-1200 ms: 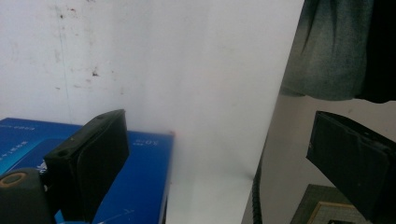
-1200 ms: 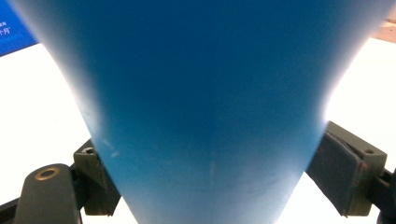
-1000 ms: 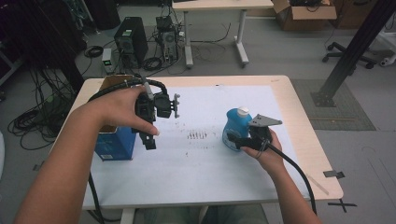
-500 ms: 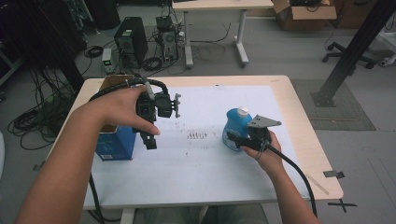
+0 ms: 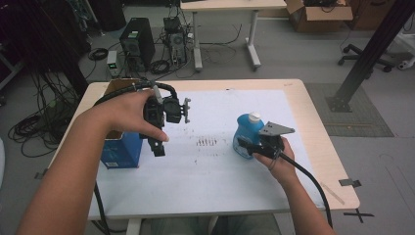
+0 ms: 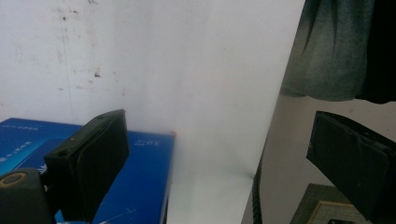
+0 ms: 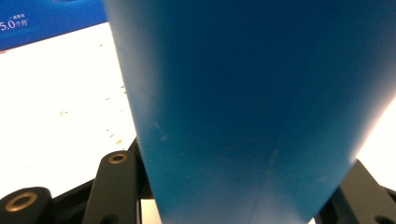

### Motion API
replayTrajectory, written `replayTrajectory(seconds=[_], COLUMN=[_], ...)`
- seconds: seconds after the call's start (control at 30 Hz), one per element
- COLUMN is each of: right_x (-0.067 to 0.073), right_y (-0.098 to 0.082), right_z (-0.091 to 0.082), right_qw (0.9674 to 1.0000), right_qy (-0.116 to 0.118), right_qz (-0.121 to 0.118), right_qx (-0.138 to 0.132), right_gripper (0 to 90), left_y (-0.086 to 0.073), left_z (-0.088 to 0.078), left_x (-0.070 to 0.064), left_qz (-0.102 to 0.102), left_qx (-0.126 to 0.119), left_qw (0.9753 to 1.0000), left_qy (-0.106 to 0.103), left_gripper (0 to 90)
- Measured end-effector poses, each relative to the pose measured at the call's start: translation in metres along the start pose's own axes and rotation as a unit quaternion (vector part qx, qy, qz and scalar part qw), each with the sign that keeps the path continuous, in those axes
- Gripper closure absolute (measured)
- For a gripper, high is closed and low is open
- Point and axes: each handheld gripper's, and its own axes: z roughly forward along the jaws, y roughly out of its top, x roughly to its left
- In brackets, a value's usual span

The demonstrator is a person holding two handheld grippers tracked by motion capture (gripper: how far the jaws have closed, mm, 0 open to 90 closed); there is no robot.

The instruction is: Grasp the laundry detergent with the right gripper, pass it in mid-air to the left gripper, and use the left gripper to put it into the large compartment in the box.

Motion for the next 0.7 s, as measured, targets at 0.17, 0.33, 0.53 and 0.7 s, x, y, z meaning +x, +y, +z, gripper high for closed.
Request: replayTrajectory(seconds=[0.17, 0.33, 0.53, 0.7], right_x=[0.0, -0.002, -0.006, -0.008], right_y=[0.0, 0.006, 0.015, 0.025], right_z=[0.0, -0.005, -0.015, -0.024], right_qw=[1.0, 0.9997, 0.9997, 0.9995], right_qy=[0.001, 0.012, 0.016, 0.025], right_qz=[0.002, 0.007, -0.003, -0.015], right_qx=[-0.003, -0.019, -0.018, -0.013], right_gripper=[46.7, 46.8, 46.8, 46.8], left_y=[0.003, 0.004, 0.006, 0.009], left_z=[-0.001, -0.003, -0.004, -0.006], left_x=[0.0, 0.0, 0.001, 0.002], left_qz=[0.002, 0.003, 0.003, 0.005], left_qx=[0.0, 0.001, 0.001, 0.002], left_qw=[1.0, 1.0, 1.0, 1.0], left_qy=[0.001, 0.001, 0.002, 0.004], left_gripper=[6.1, 6.1, 6.1, 6.1])
